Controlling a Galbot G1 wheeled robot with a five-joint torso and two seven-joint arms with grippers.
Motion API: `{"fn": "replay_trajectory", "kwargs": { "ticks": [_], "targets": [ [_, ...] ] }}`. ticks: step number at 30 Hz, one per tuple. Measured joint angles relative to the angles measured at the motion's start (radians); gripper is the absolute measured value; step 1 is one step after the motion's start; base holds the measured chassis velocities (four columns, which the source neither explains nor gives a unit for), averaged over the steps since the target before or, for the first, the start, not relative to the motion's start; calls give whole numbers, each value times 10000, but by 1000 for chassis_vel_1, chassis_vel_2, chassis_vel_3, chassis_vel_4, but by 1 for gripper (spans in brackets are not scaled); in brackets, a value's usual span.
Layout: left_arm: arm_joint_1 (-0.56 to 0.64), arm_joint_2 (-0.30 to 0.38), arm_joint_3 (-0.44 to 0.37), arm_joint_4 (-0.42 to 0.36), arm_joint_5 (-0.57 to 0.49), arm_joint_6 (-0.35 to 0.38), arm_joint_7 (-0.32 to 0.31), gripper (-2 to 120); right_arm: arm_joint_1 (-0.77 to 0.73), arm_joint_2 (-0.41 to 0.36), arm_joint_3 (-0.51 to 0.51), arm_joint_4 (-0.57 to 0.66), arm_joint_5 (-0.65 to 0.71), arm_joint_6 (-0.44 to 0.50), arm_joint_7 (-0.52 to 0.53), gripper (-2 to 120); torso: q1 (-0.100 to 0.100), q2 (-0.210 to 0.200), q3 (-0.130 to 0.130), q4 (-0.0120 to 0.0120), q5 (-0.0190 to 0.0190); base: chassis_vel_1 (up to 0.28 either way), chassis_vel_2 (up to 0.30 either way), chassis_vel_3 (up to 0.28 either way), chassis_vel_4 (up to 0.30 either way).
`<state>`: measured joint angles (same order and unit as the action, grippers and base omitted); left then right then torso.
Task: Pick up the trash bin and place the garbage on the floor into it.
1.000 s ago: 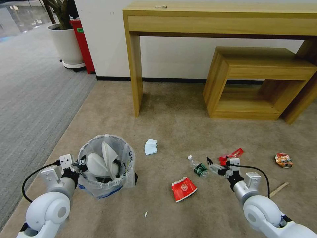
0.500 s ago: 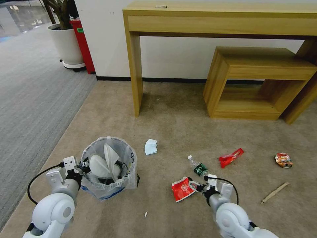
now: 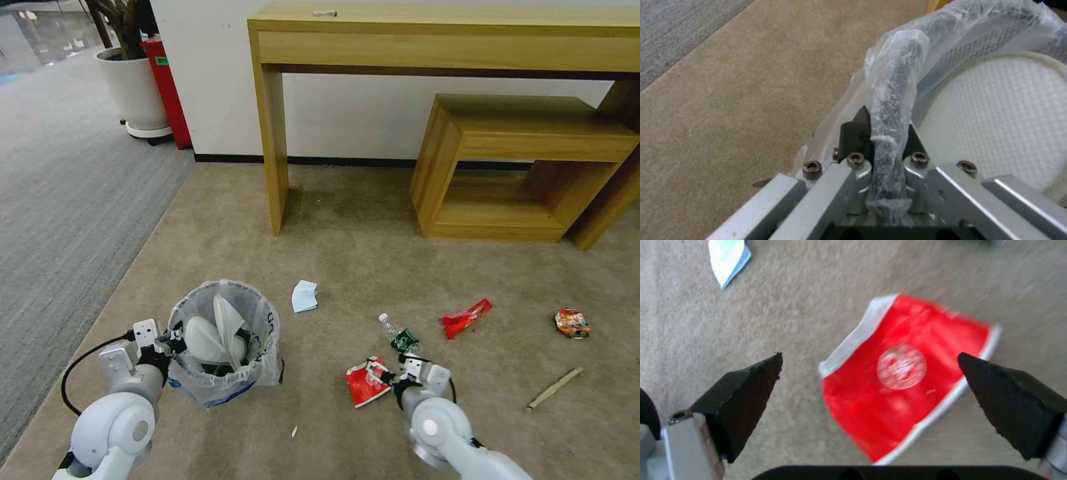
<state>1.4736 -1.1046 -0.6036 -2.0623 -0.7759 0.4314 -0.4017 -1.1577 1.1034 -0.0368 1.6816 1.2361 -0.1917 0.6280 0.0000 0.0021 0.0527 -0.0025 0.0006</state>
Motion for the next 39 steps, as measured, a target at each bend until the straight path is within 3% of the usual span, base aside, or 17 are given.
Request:
{"fn": "replay_trajectory", "kwargs": {
  "ticks": [7,25,39],
  "targets": [
    [76,-54,-25,-60,41,0,-5,2,512,1289,-298,-1199,-128,163,-12,100,0,0,0,1,0,0,0,0,0],
    [127,-60,-29,-59,77,-87,-2,2,1289,2121,-567,-3039,-623,743,-381,92,0,0,-1,-1,-1,0,0,0,0],
    [70,-87,46,47,160,-240,15,2,1277,2004,-522,-3184,-855,908,-447,61,0,0,0,0,2,0,0,0,0]
  ]
}}
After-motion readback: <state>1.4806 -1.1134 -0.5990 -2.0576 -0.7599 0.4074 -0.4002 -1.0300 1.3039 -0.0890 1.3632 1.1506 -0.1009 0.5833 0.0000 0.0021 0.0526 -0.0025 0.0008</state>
